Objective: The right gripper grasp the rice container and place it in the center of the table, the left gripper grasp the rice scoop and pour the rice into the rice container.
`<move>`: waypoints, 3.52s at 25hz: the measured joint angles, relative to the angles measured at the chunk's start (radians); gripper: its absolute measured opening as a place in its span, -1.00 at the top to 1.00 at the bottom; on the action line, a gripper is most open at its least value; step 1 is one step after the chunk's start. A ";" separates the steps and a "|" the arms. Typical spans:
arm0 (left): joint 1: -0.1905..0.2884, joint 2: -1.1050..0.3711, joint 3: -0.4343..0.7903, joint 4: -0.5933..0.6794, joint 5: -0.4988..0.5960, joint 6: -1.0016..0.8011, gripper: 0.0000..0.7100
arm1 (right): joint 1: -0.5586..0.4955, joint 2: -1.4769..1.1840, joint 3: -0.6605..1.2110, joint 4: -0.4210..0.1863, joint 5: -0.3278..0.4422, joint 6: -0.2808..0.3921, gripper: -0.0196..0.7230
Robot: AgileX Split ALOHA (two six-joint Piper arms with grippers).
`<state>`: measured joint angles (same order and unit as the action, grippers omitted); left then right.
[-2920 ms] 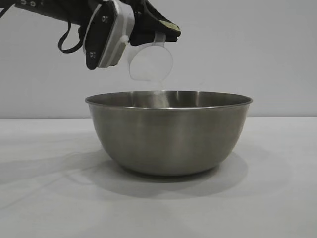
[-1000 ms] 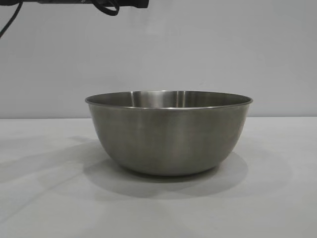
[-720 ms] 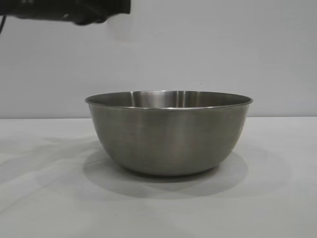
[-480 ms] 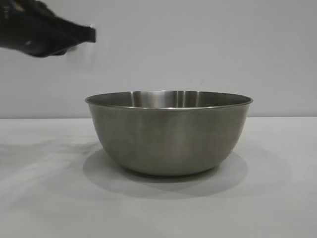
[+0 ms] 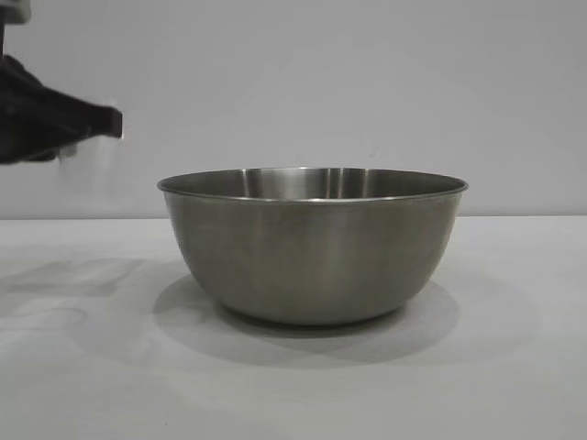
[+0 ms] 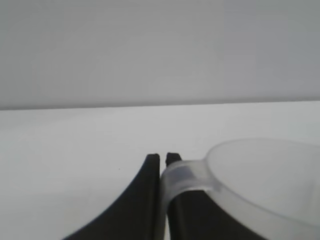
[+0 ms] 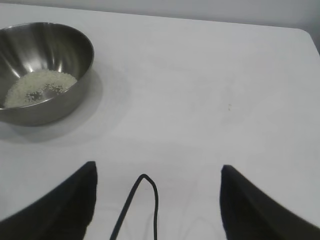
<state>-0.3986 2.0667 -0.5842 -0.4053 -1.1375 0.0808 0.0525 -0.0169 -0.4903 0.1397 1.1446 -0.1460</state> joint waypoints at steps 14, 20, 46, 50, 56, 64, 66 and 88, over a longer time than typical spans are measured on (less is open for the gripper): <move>0.000 0.063 0.012 -0.002 0.000 0.000 0.57 | 0.000 0.000 0.000 0.000 0.000 0.000 -0.25; 0.000 0.058 0.096 -0.008 0.000 0.000 0.23 | 0.000 0.000 0.000 0.000 0.000 0.000 -0.25; 0.000 -0.703 0.373 0.213 0.634 0.004 0.15 | 0.000 0.000 0.000 0.000 0.000 0.000 -0.25; 0.000 -0.841 0.294 0.214 0.955 0.006 0.15 | 0.000 0.000 0.000 0.000 0.000 0.000 -0.25; 0.000 -1.006 0.139 0.215 1.361 0.008 0.15 | 0.000 0.000 0.000 0.000 0.000 0.000 -0.25; 0.000 -1.214 -0.052 0.215 1.808 0.012 0.07 | 0.000 0.000 0.000 0.000 0.000 0.000 -0.25; 0.000 -1.276 -0.081 0.210 1.900 0.012 -0.18 | 0.000 0.000 0.000 0.000 0.000 0.000 -0.25; 0.000 -1.974 -0.005 0.325 2.307 0.012 -0.23 | 0.000 0.000 0.000 0.000 0.000 0.000 -0.25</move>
<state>-0.3986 0.0929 -0.5889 -0.0804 1.1698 0.0924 0.0525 -0.0169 -0.4903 0.1397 1.1446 -0.1460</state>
